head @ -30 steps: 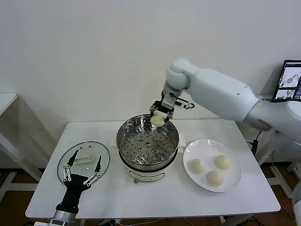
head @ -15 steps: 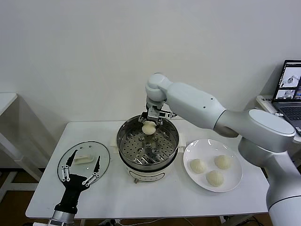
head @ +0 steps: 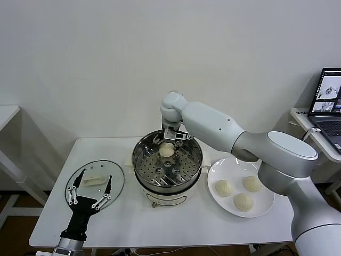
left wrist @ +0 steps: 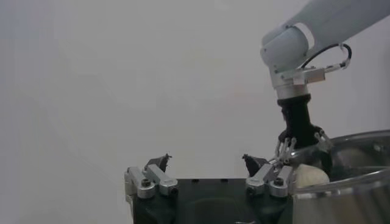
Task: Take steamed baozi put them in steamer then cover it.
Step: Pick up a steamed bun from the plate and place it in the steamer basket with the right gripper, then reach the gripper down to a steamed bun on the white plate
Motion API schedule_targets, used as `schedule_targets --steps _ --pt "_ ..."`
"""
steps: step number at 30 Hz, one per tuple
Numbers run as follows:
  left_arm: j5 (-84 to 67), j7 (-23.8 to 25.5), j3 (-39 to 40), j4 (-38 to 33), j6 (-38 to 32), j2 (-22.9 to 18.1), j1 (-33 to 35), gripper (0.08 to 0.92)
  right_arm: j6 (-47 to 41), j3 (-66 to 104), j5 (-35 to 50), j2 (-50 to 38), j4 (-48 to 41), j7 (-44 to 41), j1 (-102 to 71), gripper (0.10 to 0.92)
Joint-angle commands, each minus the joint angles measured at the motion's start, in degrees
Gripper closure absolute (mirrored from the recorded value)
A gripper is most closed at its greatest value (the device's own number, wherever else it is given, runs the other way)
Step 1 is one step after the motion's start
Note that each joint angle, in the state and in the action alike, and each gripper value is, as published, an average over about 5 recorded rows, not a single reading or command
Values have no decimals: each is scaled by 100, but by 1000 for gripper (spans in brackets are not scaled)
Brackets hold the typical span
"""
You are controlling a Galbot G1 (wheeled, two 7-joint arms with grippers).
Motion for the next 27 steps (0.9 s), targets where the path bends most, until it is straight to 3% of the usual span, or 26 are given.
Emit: schedule_targets --steps 1,8,13,19,27 --pt "4 0 6 4 3 -9 0 177 -1021 -60 1341 -726 948 -624 482 203" --pt "10 -11 52 -13 -1 4 -34 177 -3316 -965 4009 -2099 1271 -661 1664 203" --pt "12 -12 98 -28 6 21 -58 177 -4176 -1988 5394 -2919 1241 -307 2116 203" --pt "30 -12 147 10 2 27 -73 177 -4606 -2785 5862 -3796 1701 30 1928 203" --pt "52 -22 188 25 17 -3 -123 177 -4967 -3189 5564 -4213 2360 619 1131 203"
